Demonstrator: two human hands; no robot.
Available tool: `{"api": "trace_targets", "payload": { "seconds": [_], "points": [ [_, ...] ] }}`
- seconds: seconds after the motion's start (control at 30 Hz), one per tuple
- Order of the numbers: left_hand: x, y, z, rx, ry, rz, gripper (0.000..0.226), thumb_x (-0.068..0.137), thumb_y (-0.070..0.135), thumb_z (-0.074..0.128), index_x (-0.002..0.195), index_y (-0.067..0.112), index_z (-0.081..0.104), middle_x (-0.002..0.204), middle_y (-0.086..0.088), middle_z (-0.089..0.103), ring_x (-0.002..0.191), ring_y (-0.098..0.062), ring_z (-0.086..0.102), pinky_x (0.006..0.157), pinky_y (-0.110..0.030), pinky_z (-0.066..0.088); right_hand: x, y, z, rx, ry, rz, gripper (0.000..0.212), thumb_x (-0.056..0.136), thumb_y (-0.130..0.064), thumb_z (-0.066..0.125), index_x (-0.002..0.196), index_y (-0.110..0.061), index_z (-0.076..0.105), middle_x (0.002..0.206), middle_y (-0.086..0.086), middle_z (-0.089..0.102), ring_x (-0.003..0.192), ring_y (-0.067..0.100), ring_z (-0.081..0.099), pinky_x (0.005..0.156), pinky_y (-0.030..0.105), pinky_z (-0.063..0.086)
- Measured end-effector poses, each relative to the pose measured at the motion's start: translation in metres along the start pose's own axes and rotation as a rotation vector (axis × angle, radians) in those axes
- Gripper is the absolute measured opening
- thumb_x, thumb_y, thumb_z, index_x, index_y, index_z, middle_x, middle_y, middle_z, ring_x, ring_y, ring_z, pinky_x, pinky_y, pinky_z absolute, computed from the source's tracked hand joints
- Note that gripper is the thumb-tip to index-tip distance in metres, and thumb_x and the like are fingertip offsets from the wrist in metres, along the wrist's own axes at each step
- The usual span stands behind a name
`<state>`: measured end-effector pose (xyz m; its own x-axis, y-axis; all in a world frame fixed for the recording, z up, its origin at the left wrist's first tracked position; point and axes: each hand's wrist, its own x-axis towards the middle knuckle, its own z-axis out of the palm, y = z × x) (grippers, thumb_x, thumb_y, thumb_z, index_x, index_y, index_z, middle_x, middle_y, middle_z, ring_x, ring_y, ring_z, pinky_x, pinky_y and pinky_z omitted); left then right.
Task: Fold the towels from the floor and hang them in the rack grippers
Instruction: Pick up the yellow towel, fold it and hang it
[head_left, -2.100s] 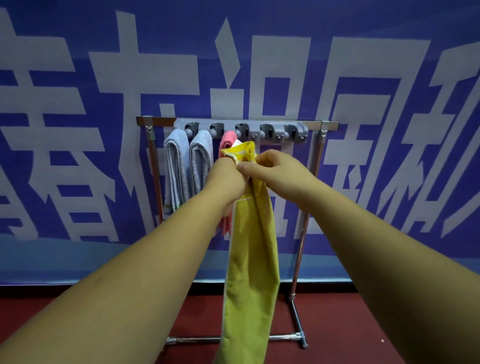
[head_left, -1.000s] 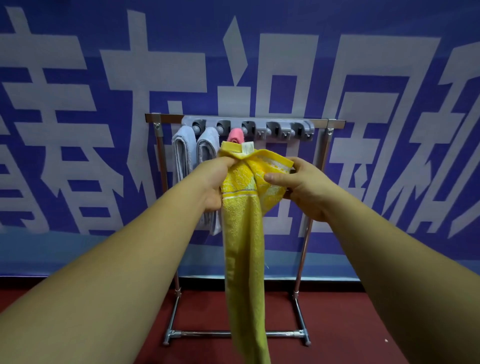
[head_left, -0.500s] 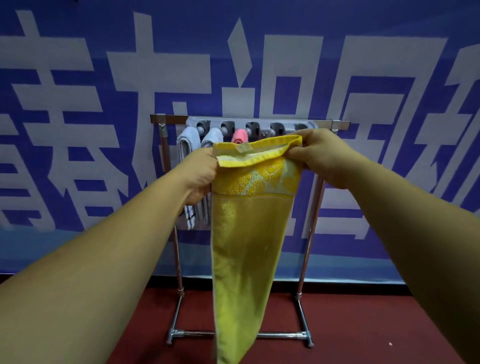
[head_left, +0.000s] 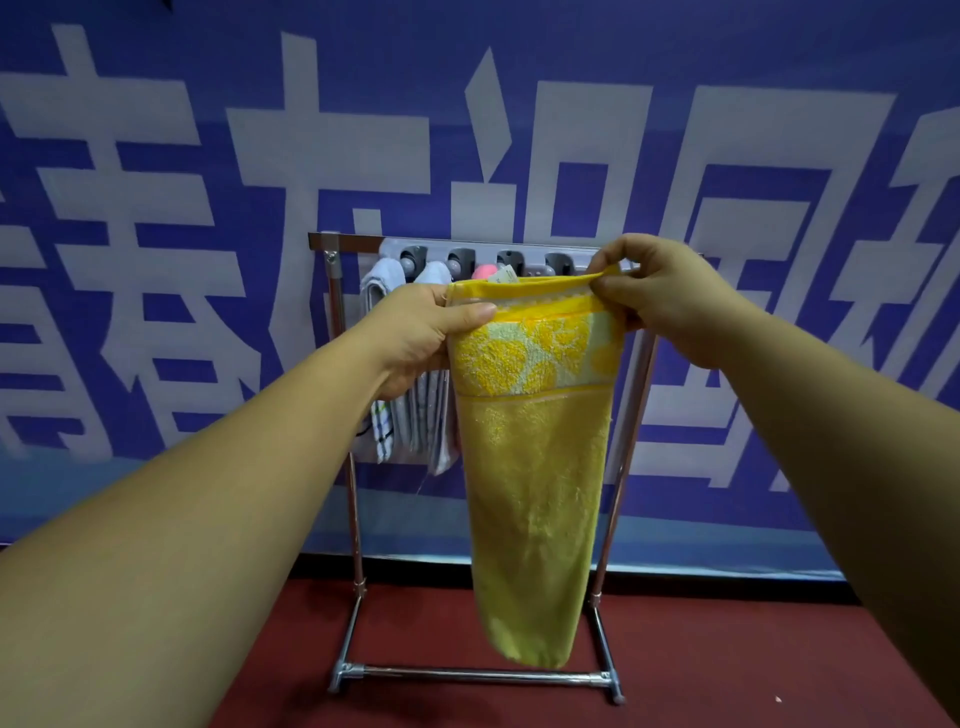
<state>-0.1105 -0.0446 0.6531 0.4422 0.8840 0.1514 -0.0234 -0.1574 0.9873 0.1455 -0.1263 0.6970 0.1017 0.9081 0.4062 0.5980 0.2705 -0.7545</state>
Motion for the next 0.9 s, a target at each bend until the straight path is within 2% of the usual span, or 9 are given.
{"api": "trace_targets", "payload": {
  "seconds": [0.17,0.33,0.47,0.67,0.77,0.9],
  "points": [
    [0.0,0.009,-0.001,0.066,0.012,0.051,0.034,0.094,0.014,0.079,0.124,-0.001,0.073,0.111,-0.014,0.081,0.102,-0.029,0.08,0.08,-0.038,0.066,0.002,0.002,-0.005,0.171,-0.006,0.041,0.014,0.105,-0.008,0.06,0.1,-0.018,0.069,0.098,0.008,0.071,0.092,0.025,0.07,0.092,0.047,0.063],
    [-0.005,0.016,-0.007,0.109,-0.012,0.051,0.03,0.098,0.011,0.075,0.125,0.001,0.071,0.108,-0.012,0.081,0.094,-0.024,0.081,0.069,-0.032,0.065,0.002,-0.001,-0.005,0.188,-0.029,0.048,0.016,0.106,-0.007,0.057,0.1,-0.018,0.066,0.095,0.005,0.068,0.088,0.02,0.068,0.082,0.036,0.06],
    [-0.006,0.018,-0.011,0.097,-0.012,0.062,0.037,0.092,0.008,0.079,0.128,0.001,0.07,0.114,-0.018,0.08,0.104,-0.033,0.079,0.085,-0.044,0.067,-0.001,-0.003,-0.001,0.205,-0.046,0.058,0.016,0.108,-0.007,0.053,0.101,-0.018,0.063,0.098,0.007,0.066,0.091,0.023,0.068,0.09,0.042,0.063],
    [-0.007,0.021,-0.014,0.02,-0.051,0.016,0.047,0.09,0.005,0.081,0.133,-0.002,0.065,0.115,-0.021,0.079,0.105,-0.037,0.078,0.089,-0.05,0.065,0.0,-0.002,0.005,0.255,0.0,0.047,0.015,0.108,-0.01,0.055,0.102,-0.021,0.064,0.102,0.01,0.063,0.092,0.027,0.068,0.091,0.053,0.063],
    [-0.006,0.021,-0.018,0.069,-0.099,0.004,0.042,0.094,0.004,0.077,0.134,0.0,0.066,0.121,-0.02,0.077,0.11,-0.037,0.077,0.095,-0.051,0.063,0.002,-0.001,0.006,0.219,0.023,-0.005,0.014,0.106,-0.013,0.058,0.101,-0.022,0.067,0.1,0.008,0.066,0.088,0.025,0.066,0.089,0.051,0.064],
    [-0.006,0.021,-0.018,0.135,-0.11,0.003,0.037,0.097,0.002,0.072,0.134,-0.001,0.065,0.122,-0.018,0.077,0.111,-0.033,0.077,0.094,-0.044,0.064,0.004,0.001,0.009,0.141,0.097,-0.04,0.013,0.105,-0.014,0.061,0.102,-0.024,0.07,0.1,0.007,0.068,0.087,0.022,0.065,0.084,0.044,0.062]
  ]
}}
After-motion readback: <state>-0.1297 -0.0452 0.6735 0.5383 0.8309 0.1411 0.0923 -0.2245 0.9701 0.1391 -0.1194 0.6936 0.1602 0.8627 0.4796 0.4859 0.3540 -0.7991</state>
